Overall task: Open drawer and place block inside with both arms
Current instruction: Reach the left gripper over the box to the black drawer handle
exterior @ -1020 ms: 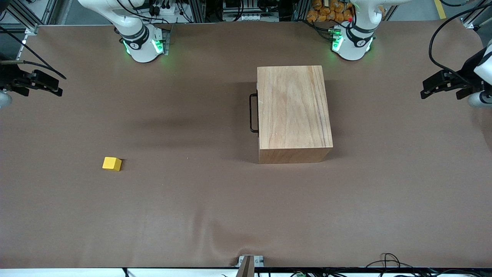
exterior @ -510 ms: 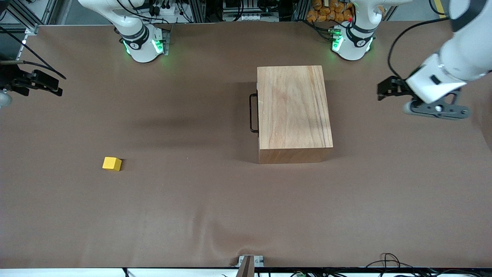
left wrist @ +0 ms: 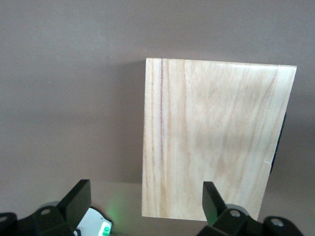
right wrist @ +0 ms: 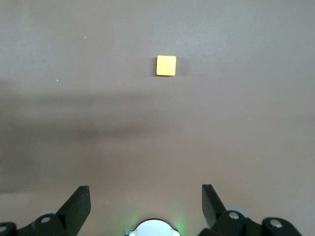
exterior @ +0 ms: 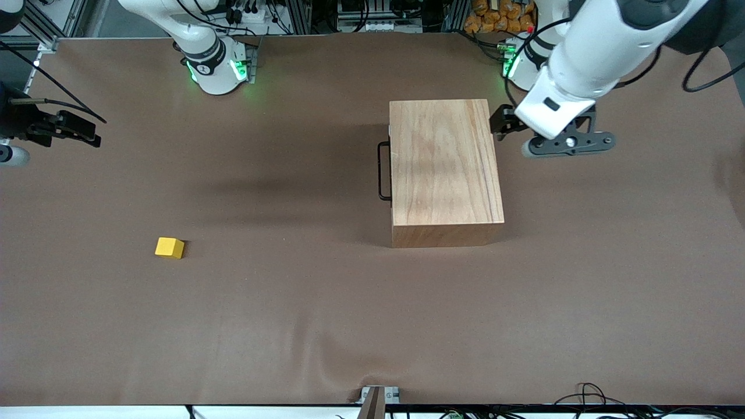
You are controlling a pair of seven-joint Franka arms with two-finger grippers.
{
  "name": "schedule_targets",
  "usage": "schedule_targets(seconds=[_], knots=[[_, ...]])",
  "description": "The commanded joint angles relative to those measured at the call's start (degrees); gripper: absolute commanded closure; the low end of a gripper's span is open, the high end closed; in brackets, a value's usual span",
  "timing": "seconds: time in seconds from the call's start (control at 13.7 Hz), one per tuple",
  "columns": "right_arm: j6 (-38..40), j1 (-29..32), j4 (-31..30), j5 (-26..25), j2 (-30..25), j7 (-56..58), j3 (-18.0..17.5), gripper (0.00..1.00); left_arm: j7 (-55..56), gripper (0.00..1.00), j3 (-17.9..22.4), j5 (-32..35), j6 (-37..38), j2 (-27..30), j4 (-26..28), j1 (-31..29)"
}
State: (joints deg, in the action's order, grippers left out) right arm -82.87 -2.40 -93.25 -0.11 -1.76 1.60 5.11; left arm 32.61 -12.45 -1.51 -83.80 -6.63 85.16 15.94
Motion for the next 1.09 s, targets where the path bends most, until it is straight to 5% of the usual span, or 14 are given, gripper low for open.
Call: schedule_targets(seconds=[0.0, 0.87, 1.02], knots=[[-0.2, 0.9, -1.0, 0.6, -0.6, -0.5, -0.5, 0.00, 6.4, 0.00, 0.1, -0.4, 0.2, -3.7, -3.9, 3.7], [-0.7, 1.8, -1.2, 1.2, -0.6, -0.4, -0.5, 0.00, 27.3, 0.00, 0.6, 0.5, -15.6, -15.4, -6.2, 21.6], [-0.6, 1.4, -1.1, 1.3, -0.8, -0.3, -0.5, 0.00, 28.9, 0.00, 0.8, 7.1, -16.1, -18.4, -6.6, 26.1]])
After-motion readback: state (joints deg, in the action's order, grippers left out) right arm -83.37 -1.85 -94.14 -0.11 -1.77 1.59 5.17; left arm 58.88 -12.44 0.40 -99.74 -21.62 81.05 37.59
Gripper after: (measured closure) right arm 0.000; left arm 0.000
